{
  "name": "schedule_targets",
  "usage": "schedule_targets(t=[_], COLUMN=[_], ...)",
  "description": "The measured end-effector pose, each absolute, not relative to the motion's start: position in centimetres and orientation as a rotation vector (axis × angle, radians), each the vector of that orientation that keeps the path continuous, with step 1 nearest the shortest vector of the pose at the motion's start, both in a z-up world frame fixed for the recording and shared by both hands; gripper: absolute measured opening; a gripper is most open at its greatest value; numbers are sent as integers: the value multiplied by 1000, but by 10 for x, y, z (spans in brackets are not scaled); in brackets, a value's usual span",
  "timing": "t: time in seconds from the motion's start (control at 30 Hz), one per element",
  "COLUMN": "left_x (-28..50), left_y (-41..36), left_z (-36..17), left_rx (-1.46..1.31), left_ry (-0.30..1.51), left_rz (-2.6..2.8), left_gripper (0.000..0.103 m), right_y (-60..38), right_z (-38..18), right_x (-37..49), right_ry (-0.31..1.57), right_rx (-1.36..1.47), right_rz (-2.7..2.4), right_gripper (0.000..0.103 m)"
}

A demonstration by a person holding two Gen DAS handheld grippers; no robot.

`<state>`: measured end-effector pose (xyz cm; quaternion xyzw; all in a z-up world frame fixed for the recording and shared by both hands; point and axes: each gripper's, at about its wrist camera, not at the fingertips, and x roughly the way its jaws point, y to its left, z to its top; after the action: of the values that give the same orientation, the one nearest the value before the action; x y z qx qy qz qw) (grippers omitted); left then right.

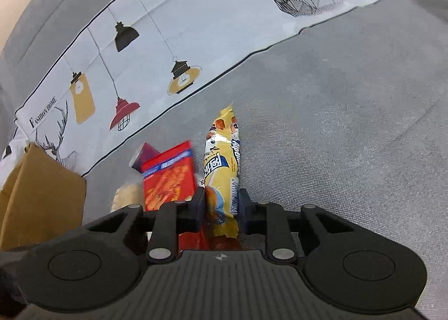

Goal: Organize snacks
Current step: 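Grasp the peanut pack with the left tool while the right tool grasps the yellow bar, then carry both snacks over the box and open both tools to drop them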

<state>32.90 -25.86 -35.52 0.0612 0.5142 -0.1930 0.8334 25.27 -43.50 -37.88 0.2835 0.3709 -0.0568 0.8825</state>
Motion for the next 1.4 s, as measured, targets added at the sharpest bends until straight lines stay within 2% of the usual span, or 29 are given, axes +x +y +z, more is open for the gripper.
schedule_targets(t=[0.27, 0.5, 0.7, 0.83, 0.87, 0.9, 1.03, 1.2, 1.4], left_x=[280, 220, 222, 232, 232, 230, 219, 202, 178], left_y=[-241, -256, -273, -272, -273, -275, -272, -257, -218], left_z=[-325, -346, -358, -357, -356, -353, -331, -278, -212], left_rx=[113, 263, 323, 289, 295, 301, 269, 242, 166], left_ry=[1059, 1090, 1063, 1066, 1064, 1059, 1041, 972, 866], left_rz=[-410, -524, -491, -485, -482, -477, -479, -495, -488], left_gripper=[41, 41, 43, 40, 40, 40, 40, 40, 40], right_y=[-445, -440, -459, -459, -458, -458, -465, -457, -409], right_z=[-359, -358, -366, -371, -371, -369, -356, -318, -265], right_x=[208, 130, 138, 152, 154, 155, 148, 127, 106], right_ry=[746, 836, 832, 827, 831, 835, 822, 728, 617], right_rx=[473, 350, 405, 337, 316, 296, 332, 276, 330], right_rz=[-114, -98, -120, -89, -80, -80, -26, -53, -3], right_gripper=[26, 26, 29, 36, 35, 24, 23, 23, 23])
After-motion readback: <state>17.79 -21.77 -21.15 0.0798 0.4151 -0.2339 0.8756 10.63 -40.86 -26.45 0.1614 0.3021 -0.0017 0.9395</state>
